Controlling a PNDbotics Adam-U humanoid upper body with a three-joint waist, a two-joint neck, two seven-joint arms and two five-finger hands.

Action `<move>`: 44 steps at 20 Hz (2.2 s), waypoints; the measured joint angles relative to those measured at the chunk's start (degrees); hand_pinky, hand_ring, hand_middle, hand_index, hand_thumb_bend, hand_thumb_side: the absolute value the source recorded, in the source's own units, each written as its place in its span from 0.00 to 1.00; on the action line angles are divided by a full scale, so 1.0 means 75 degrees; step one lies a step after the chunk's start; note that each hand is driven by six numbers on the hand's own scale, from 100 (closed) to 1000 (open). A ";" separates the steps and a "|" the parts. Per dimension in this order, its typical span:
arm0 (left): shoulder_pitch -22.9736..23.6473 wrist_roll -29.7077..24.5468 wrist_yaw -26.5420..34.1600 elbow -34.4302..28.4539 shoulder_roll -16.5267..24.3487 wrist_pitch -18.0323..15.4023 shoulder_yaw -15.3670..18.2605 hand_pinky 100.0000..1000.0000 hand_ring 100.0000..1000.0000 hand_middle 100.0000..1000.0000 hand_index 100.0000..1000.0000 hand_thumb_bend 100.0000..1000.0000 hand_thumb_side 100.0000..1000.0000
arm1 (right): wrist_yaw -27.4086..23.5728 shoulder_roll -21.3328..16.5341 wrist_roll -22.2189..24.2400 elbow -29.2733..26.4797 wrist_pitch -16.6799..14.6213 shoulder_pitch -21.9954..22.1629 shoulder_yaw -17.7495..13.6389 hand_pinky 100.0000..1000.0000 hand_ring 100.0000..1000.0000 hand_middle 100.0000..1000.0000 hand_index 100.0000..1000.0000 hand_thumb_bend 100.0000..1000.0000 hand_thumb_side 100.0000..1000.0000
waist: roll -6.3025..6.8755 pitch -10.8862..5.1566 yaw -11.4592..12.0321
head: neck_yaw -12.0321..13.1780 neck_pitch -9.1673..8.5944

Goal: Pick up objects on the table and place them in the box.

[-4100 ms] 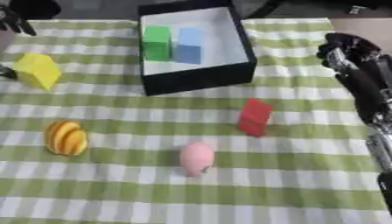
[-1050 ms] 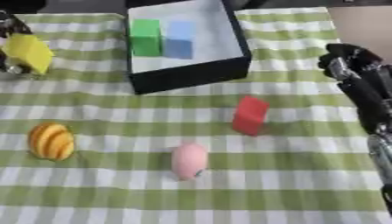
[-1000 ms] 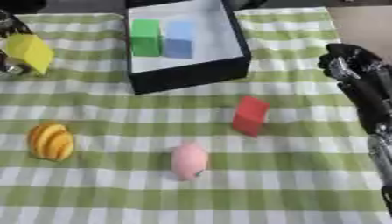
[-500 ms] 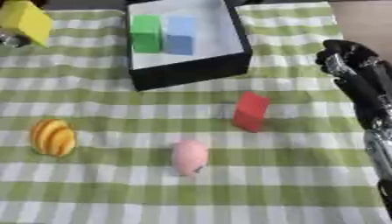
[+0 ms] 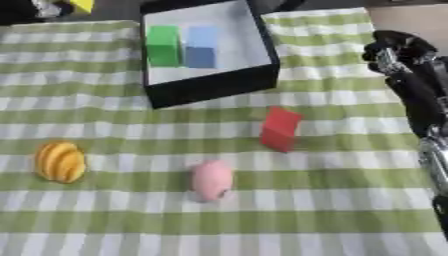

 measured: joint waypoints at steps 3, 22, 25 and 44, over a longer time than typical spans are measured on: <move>-0.0129 0.0033 0.0102 -0.0075 -0.0269 0.0038 -0.0102 0.72 0.66 0.51 0.56 0.00 0.00 | -0.0021 0.0000 0.0037 0.0000 0.0031 -0.0054 0.0026 0.82 0.74 0.62 0.75 0.00 0.46 | 0.0050 0.0000 -0.0090 | 0.0041 -0.0004; -0.0242 0.0445 -0.0188 0.0471 -0.1570 -0.0011 -0.0318 0.72 0.65 0.50 0.53 0.00 0.00 | -0.0029 0.0180 0.0248 0.0001 0.0144 -0.0330 0.0199 0.82 0.74 0.62 0.75 0.00 0.47 | 0.0129 0.0004 -0.0452 | 0.0284 -0.0563; -0.0231 0.0468 -0.0306 0.0630 -0.1656 -0.0012 -0.0316 0.72 0.65 0.51 0.54 0.00 0.00 | -0.0029 0.0215 0.0272 0.0002 0.0151 -0.0351 0.0211 0.82 0.74 0.61 0.75 0.00 0.48 | 0.0129 0.0006 -0.0486 | 0.0284 -0.0610; -0.0028 0.0336 -0.1297 0.1145 -0.1837 -0.0059 -0.0320 0.87 0.86 0.82 0.88 0.68 0.17 | -0.0029 0.0276 0.0307 0.0022 0.0184 -0.0353 0.0213 0.82 0.74 0.61 0.75 0.00 0.49 | 0.0155 0.0009 -0.0524 | 0.0316 -0.0462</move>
